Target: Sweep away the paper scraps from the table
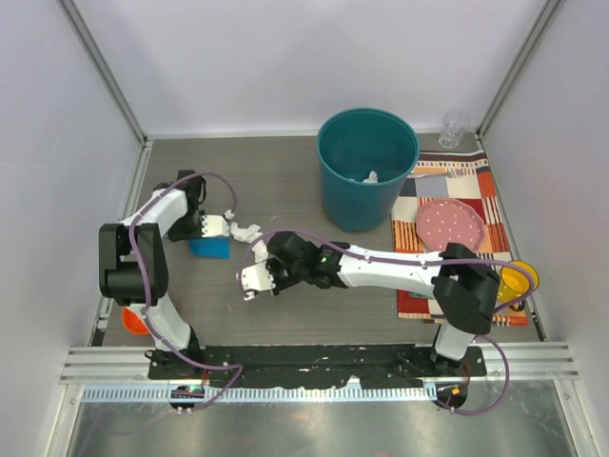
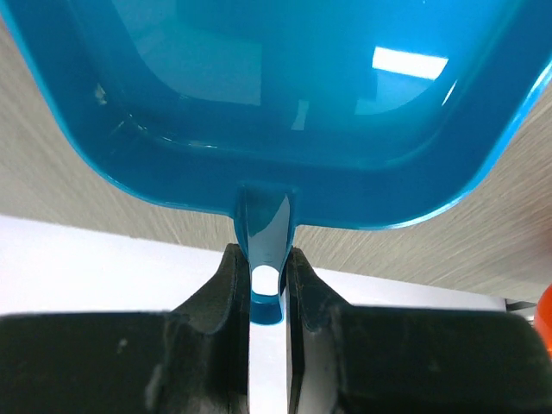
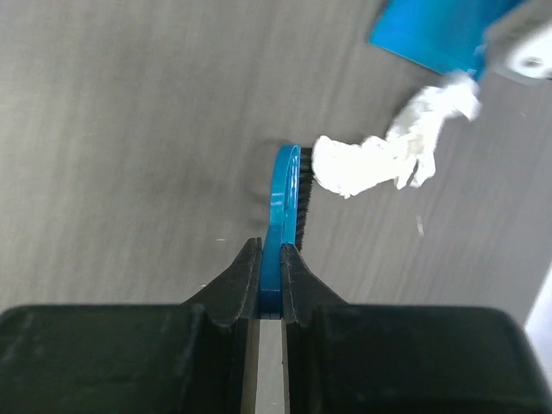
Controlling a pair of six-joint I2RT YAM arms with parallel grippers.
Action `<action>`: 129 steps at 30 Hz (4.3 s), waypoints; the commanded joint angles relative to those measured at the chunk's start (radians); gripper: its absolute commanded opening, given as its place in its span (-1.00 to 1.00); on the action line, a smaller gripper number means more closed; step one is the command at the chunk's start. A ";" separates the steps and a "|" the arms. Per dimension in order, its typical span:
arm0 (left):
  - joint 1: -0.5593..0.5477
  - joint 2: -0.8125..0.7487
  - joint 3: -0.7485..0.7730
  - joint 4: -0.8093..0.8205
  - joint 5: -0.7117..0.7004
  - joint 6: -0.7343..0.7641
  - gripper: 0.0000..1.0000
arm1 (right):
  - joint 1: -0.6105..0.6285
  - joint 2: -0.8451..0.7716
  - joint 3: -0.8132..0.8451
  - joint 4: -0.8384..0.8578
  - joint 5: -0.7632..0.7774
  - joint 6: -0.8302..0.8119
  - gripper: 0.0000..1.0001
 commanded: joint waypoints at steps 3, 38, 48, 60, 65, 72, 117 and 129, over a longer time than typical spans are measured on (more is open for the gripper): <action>-0.044 0.053 0.035 0.006 0.008 0.022 -1.00 | -0.037 0.004 0.045 0.134 0.151 0.021 -0.99; -0.142 0.094 0.022 0.013 0.139 -0.250 -1.00 | -0.171 0.373 0.560 -0.056 0.551 1.409 -0.98; -0.142 0.160 0.091 0.019 0.177 -0.388 -1.00 | -0.157 0.313 0.546 0.139 0.330 1.479 -0.99; -0.058 0.124 0.122 0.051 0.366 -0.546 -1.00 | -0.161 0.148 0.454 0.014 0.557 1.404 -0.99; -0.048 0.102 0.122 0.057 0.381 -0.587 -1.00 | -0.161 0.054 0.416 -0.062 0.642 1.326 -0.99; -0.047 0.061 0.214 0.008 0.441 -0.704 -1.00 | -0.146 -0.117 0.269 -0.032 0.579 1.237 -0.99; -0.845 0.405 1.189 0.650 -0.642 -0.033 -1.00 | 0.024 -0.526 -0.271 0.194 0.270 1.150 -0.99; -0.848 0.331 0.871 1.318 -0.562 0.462 -1.00 | 0.027 -0.583 -0.293 0.171 0.321 1.144 -0.99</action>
